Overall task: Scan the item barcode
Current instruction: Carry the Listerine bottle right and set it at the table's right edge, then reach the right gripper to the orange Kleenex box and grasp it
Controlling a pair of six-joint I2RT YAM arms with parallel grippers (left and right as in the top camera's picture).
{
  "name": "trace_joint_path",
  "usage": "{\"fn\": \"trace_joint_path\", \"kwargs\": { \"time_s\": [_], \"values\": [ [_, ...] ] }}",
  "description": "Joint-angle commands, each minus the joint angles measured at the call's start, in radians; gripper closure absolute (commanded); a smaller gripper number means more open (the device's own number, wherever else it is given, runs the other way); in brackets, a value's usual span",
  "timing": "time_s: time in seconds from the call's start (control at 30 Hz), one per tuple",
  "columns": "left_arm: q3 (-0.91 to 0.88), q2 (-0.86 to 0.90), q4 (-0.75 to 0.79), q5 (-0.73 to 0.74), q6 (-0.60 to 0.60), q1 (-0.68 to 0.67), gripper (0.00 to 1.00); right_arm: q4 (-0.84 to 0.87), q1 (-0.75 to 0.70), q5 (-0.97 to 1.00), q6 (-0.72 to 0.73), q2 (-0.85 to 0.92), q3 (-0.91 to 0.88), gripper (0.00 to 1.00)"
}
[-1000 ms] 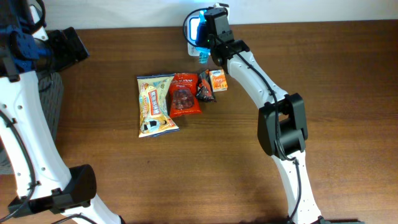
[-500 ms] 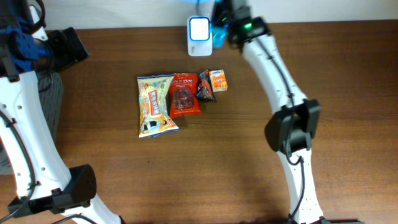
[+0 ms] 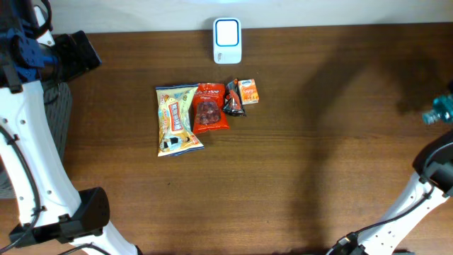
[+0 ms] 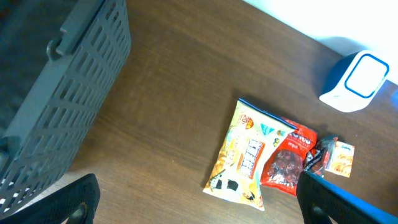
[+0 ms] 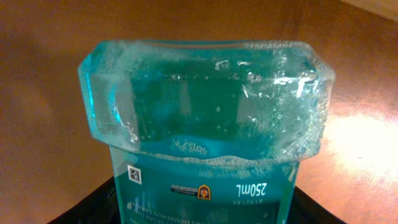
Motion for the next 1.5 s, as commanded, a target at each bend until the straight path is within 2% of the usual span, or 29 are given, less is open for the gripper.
{"fn": "trace_joint_path", "kwargs": {
  "time_s": [0.0, 0.1, 0.2, 0.27, 0.4, 0.43, 0.47, 0.57, 0.6, 0.67, 0.73, 0.83, 0.87, 0.9, 0.97, 1.07, 1.1, 1.17, 1.37, 1.47],
  "values": [
    [0.001, -0.004, 0.0, -0.007, 0.008, 0.002, 0.01, 0.114, -0.06, 0.0, 0.01, -0.029, -0.143, 0.39],
    [0.001, -0.004, 0.0, -0.007, 0.009, 0.002, 0.01, 0.215, -0.099, 0.001, 0.013, -0.029, -0.227, 0.35],
    [0.001, -0.004, 0.0, -0.007, 0.009, 0.002, 0.01, 0.23, -0.12, 0.002, 0.011, -0.032, -0.224, 0.01],
    [0.0, -0.004, 0.0, -0.007, 0.008, 0.002, 0.01, 0.203, -0.122, 0.001, 0.003, -0.042, -0.204, 0.01],
    [0.0, -0.004, 0.0, -0.007, 0.009, 0.002, 0.01, 0.002, -0.118, -0.008, 0.001, -0.05, -0.029, 0.01],
    [0.001, -0.004, 0.0, -0.007, 0.008, 0.002, 0.01, -0.049, -0.119, -0.034, 0.001, -0.05, -0.006, 0.02],
    [0.001, -0.004, 0.0, -0.007, 0.008, 0.002, 0.01, -0.084, -0.119, -0.046, 0.001, -0.05, -0.003, 0.11],
    [0.001, -0.004, 0.0, -0.007, 0.008, 0.002, 0.01, -0.192, -0.103, -0.188, -0.014, -0.048, -0.006, 0.52],
    [0.001, -0.004, 0.0, -0.007, 0.009, 0.002, 0.01, -0.205, -0.087, -0.306, -0.073, -0.048, -0.006, 0.55],
    [0.001, -0.004, 0.0, -0.007, 0.008, 0.002, 0.01, -0.223, -0.024, -0.544, -0.191, -0.048, -0.006, 0.53],
    [0.001, -0.004, 0.0, -0.007, 0.008, 0.002, 0.01, -0.246, 0.096, -0.639, -0.285, -0.048, -0.006, 0.48],
    [0.001, -0.004, 0.0, -0.007, 0.008, 0.002, 0.01, -0.26, 0.35, -0.649, -0.377, -0.048, -0.006, 0.36],
    [0.001, -0.004, 0.0, -0.007, 0.008, 0.002, 0.01, -0.248, 0.44, -0.643, -0.41, -0.048, -0.006, 0.3],
    [0.001, -0.004, 0.0, -0.007, 0.009, 0.002, 0.01, -0.228, 0.527, -0.607, -0.419, -0.048, -0.006, 0.18],
    [0.0, -0.004, 0.0, -0.007, 0.008, 0.002, 0.01, -0.172, 0.699, -0.494, -0.419, -0.047, -0.006, 0.1],
    [0.0, -0.004, 0.0, -0.007, 0.008, 0.002, 0.01, -0.097, 0.877, -0.411, -0.411, -0.038, -0.006, 0.11],
    [0.001, -0.004, 0.0, -0.007, 0.009, 0.002, 0.01, -0.072, 0.918, -0.411, -0.37, -0.026, -0.007, 0.2],
    [0.001, -0.004, 0.0, -0.007, 0.009, 0.002, 0.01, -0.03, 0.956, -0.414, -0.338, 0.004, -0.017, 0.28],
    [0.001, -0.004, 0.0, -0.007, 0.008, 0.002, 0.01, 0.0, 0.969, -0.471, -0.323, 0.111, -0.022, 0.31],
    [0.001, -0.004, 0.0, -0.007, 0.008, 0.002, 0.01, 0.002, 0.967, -0.438, -0.323, 0.121, -0.064, 0.42]
  ]
}}
